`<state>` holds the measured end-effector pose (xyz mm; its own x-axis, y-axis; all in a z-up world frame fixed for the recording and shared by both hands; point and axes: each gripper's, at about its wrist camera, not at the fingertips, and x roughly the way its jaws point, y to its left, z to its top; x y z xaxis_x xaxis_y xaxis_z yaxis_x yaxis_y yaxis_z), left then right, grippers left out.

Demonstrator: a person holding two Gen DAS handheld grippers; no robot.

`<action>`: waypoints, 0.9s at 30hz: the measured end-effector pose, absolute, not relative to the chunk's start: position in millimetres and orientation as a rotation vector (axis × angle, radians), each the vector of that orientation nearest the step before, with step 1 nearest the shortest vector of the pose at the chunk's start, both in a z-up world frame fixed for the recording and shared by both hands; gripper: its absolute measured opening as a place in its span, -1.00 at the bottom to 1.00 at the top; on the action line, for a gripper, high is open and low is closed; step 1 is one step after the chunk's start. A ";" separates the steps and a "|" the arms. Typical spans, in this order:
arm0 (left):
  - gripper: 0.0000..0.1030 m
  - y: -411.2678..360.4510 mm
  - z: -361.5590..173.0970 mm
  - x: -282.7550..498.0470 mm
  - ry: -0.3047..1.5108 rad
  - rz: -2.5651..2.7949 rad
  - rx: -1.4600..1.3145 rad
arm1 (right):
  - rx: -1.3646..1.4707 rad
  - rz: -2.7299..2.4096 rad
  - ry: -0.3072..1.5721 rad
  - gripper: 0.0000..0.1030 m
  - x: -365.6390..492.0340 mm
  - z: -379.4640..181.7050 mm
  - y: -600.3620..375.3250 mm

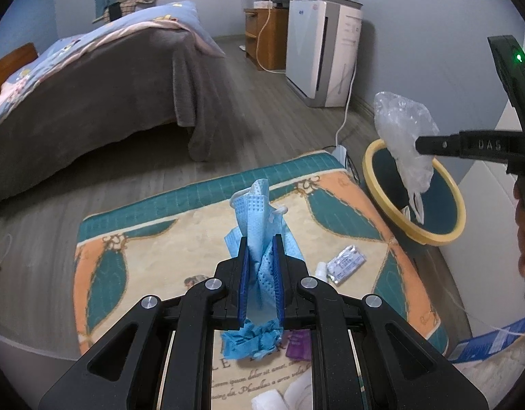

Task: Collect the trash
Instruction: 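Carry the plastic bag and blue mask over the wastebasket with both tools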

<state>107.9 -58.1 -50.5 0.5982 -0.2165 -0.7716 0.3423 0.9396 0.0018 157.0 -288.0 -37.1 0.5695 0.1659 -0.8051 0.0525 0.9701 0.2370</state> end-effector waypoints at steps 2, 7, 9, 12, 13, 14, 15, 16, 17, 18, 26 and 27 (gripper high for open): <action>-0.74 -60.4 -52.7 108.1 0.873 -0.329 0.161 | 0.250 0.058 0.959 -0.76 157.7 -35.9 -293.4; -0.74 -65.5 -56.7 107.6 0.880 -0.337 0.173 | 0.257 0.024 0.942 -0.76 158.4 -32.1 -311.1; -0.74 -67.8 -56.8 106.7 0.880 -0.342 0.174 | 0.256 0.001 0.933 -0.76 158.1 -30.2 -319.7; -0.73 -71.4 -56.1 104.3 0.877 -0.350 0.179 | 0.264 -0.028 0.916 -0.76 157.2 -26.2 -332.4; -0.73 -73.1 -55.8 103.0 0.875 -0.352 0.183 | 0.269 -0.032 0.912 -0.76 157.0 -25.0 -335.9; -0.73 -74.8 -55.5 101.8 0.873 -0.355 0.188 | 0.273 -0.038 0.907 -0.76 156.4 -23.8 -339.7; -0.73 -76.0 -55.4 100.6 0.873 -0.358 0.190 | 0.276 -0.046 0.901 -0.76 155.8 -22.0 -344.3; -0.73 -77.4 -55.4 99.5 0.872 -0.361 0.192 | 0.279 -0.051 0.896 -0.76 155.3 -20.5 -347.8; -0.73 -78.7 -55.0 98.3 0.872 -0.364 0.193 | 0.281 -0.057 0.891 -0.76 154.6 -18.8 -351.5; -0.73 -80.5 -54.5 97.1 0.874 -0.370 0.191 | 0.282 -0.067 0.884 -0.76 153.2 -16.5 -357.0; -0.73 -103.4 -40.5 91.0 0.842 -0.427 0.176 | 0.331 -0.122 0.879 -0.76 146.7 -21.2 -394.5; -0.73 -107.5 -39.4 91.5 0.841 -0.437 0.172 | 0.347 -0.130 0.887 -0.76 146.1 -25.1 -400.0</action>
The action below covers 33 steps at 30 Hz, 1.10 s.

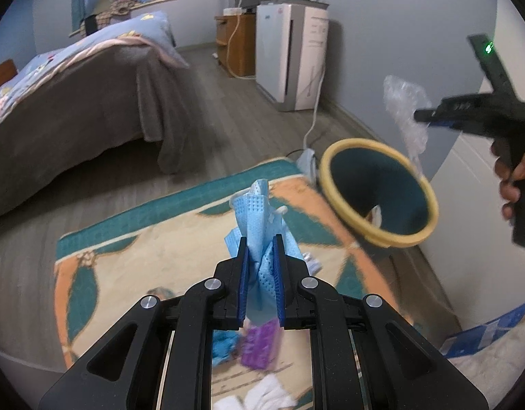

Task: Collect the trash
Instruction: 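Carry the plastic bag and blue mask over the wastebasket with both tools, then open the right tool to drop the plastic bag while the left tool drops the mask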

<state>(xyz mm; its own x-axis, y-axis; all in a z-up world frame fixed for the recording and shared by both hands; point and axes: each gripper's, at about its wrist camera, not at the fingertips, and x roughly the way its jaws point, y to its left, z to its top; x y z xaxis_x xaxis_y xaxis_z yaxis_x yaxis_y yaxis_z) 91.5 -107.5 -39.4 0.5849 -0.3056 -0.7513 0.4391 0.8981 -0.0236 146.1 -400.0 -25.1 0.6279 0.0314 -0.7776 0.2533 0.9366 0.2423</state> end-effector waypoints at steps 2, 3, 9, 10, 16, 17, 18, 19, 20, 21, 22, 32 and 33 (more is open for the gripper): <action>-0.72 -119.2 -39.4 92.6 0.843 -0.461 0.166 | 0.382 -0.140 0.903 -0.76 144.9 -32.4 -409.0; -0.72 -124.2 -40.3 92.9 0.845 -0.470 0.164 | 0.407 -0.142 0.912 -0.76 144.3 -36.7 -414.0; -0.72 -163.3 -58.8 96.9 0.900 -0.541 0.152 | 0.450 -0.171 0.945 -0.76 148.2 -50.6 -429.7; -0.72 -170.6 -61.7 98.0 0.908 -0.553 0.156 | 0.450 -0.177 0.951 -0.76 148.4 -52.8 -430.2; -0.72 -208.0 -78.3 107.9 0.942 -0.608 0.193 | 0.467 -0.231 0.992 -0.76 151.2 -65.8 -436.1; -0.72 -210.7 -80.4 110.9 0.949 -0.614 0.187 | 0.470 -0.234 0.997 -0.76 151.9 -67.8 -437.1; -0.72 -214.0 -82.1 114.4 0.958 -0.621 0.180 | 0.471 -0.238 0.999 -0.76 152.2 -69.2 -437.8; -0.72 -219.5 -83.2 118.2 0.965 -0.628 0.175 | 0.471 -0.243 1.000 -0.76 152.1 -69.9 -438.6; -0.72 -225.1 -84.3 121.8 0.967 -0.632 0.176 | 0.472 -0.255 0.999 -0.76 152.0 -70.6 -440.3; -0.72 -230.7 -85.1 125.1 0.968 -0.634 0.180 | 0.472 -0.266 0.997 -0.76 150.9 -70.6 -442.4; -0.72 -237.2 -86.2 130.3 0.970 -0.633 0.188 | 0.473 -0.279 0.994 -0.76 149.9 -71.2 -445.8; -0.66 -278.2 -79.9 156.5 0.903 -0.625 0.203 | 0.506 -0.305 0.932 -0.75 142.9 -65.2 -456.3; -0.64 -279.8 -76.2 157.2 0.886 -0.626 0.201 | 0.508 -0.306 0.920 -0.75 142.8 -63.4 -456.0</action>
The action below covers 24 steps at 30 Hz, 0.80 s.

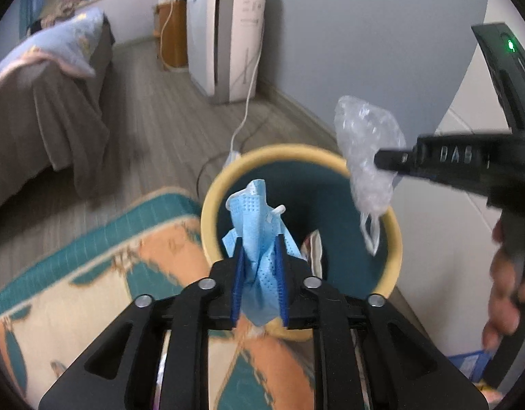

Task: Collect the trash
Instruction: 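Open the right tool to drop the plastic bag while the left tool drops the mask, then move both open tools back over the cushion toward the glove and blister pack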

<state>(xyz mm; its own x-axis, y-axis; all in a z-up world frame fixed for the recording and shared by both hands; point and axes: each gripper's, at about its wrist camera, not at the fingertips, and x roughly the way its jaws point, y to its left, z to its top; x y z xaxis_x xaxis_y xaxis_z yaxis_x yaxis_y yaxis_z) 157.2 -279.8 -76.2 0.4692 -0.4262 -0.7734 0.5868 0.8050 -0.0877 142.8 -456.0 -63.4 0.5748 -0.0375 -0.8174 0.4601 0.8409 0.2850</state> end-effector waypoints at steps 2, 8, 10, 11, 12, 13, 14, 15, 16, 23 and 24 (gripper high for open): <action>-0.58 -283.9 -67.2 157.6 0.847 -0.635 0.191 | 0.511 -0.305 0.909 -0.74 143.9 -61.3 -454.7; 0.32 -281.7 -63.0 152.3 0.816 -0.616 0.185 | 0.512 -0.304 0.916 -0.25 145.8 -63.7 -453.0; 0.44 -279.5 -66.7 151.0 0.825 -0.608 0.185 | 0.517 -0.299 0.922 0.00 146.1 -64.1 -452.1; 0.49 -278.0 -68.6 151.1 0.832 -0.601 0.184 | 0.517 -0.295 0.925 0.05 146.7 -64.3 -450.6; 0.51 -276.4 -70.4 150.7 0.837 -0.595 0.183 | 0.512 -0.292 0.930 0.15 147.5 -64.2 -448.9; 0.52 -273.9 -72.5 150.1 0.841 -0.588 0.183 | 0.508 -0.288 0.933 0.25 148.2 -64.2 -447.5; 0.53 -272.2 -73.8 151.3 0.843 -0.582 0.185 | 0.506 -0.280 0.934 0.30 148.8 -64.1 -445.8; 0.58 -271.3 -73.7 151.7 0.844 -0.576 0.187 | 0.506 -0.276 0.934 0.39 149.3 -63.5 -444.8; 0.61 -269.1 -73.7 151.2 0.844 -0.571 0.186 | 0.505 -0.274 0.935 0.46 149.5 -63.2 -444.1; 0.69 -252.2 -71.0 148.5 0.845 -0.541 0.181 | 0.512 -0.263 0.944 0.69 152.0 -61.7 -437.2; 0.70 -248.7 -70.0 148.4 0.846 -0.539 0.177 | 0.514 -0.260 0.944 0.72 153.5 -61.0 -435.1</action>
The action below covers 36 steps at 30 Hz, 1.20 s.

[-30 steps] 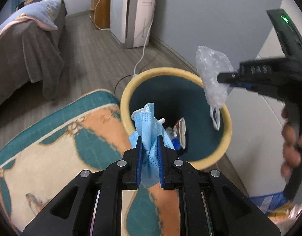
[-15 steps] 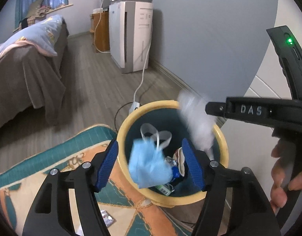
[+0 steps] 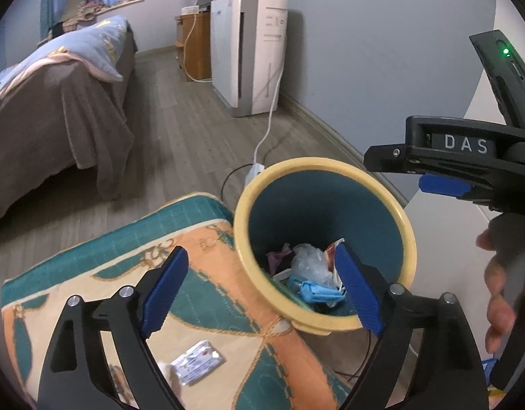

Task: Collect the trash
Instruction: 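Move both open tools back over the cushion toward the glove and blister pack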

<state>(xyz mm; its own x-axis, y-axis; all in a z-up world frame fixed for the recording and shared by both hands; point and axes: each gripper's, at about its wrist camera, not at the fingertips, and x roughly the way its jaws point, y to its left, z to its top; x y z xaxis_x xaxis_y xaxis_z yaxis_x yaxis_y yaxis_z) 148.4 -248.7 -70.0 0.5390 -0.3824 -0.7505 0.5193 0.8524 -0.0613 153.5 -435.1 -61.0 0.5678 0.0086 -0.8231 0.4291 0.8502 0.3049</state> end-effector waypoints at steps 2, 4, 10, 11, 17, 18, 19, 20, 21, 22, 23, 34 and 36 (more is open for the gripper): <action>0.72 -238.6 -67.8 144.3 0.846 -0.533 0.175 | 0.508 -0.252 0.944 0.78 155.5 -59.1 -428.8; 0.74 -229.0 -65.2 140.2 0.843 -0.521 0.187 | 0.501 -0.245 0.944 0.81 156.8 -57.3 -422.6; 0.76 -186.2 -51.0 124.5 0.828 -0.484 0.224 | 0.482 -0.214 0.951 0.88 161.3 -50.8 -399.6; 0.77 -176.9 -47.6 121.5 0.825 -0.471 0.228 | 0.478 -0.206 0.951 0.89 161.7 -49.0 -396.1; 0.78 -115.5 -32.7 107.0 0.837 -0.376 0.228 | 0.416 -0.160 0.951 0.89 162.8 -35.0 -363.1; 0.78 -107.6 -30.8 106.0 0.842 -0.361 0.224 | 0.409 -0.153 0.953 0.89 162.9 -33.3 -358.8; 0.78 -96.8 -29.1 103.5 0.848 -0.343 0.217 | 0.402 -0.147 0.954 0.89 163.0 -31.2 -354.6; 0.78 -86.8 -27.9 100.8 0.856 -0.329 0.213 | 0.395 -0.142 0.953 0.89 162.6 -28.1 -349.6; 0.78 -76.9 -26.2 97.5 0.862 -0.311 0.217 | 0.390 -0.139 0.952 0.89 161.8 -26.0 -346.7; 0.78 -71.1 -24.4 93.9 0.862 -0.298 0.222 | 0.384 -0.134 0.951 0.89 161.3 -23.5 -343.9; 0.79 -63.4 -21.9 89.8 0.859 -0.282 0.229 | 0.374 -0.130 0.950 0.89 161.0 -20.8 -341.7; 0.82 -4.4 -6.8 49.2 0.839 -0.214 0.114 | 0.319 -0.080 0.973 0.89 127.4 -12.6 -294.1; 0.82 3.4 -5.0 45.8 0.817 -0.197 0.100 | 0.324 -0.069 0.990 0.89 117.0 -20.2 -281.8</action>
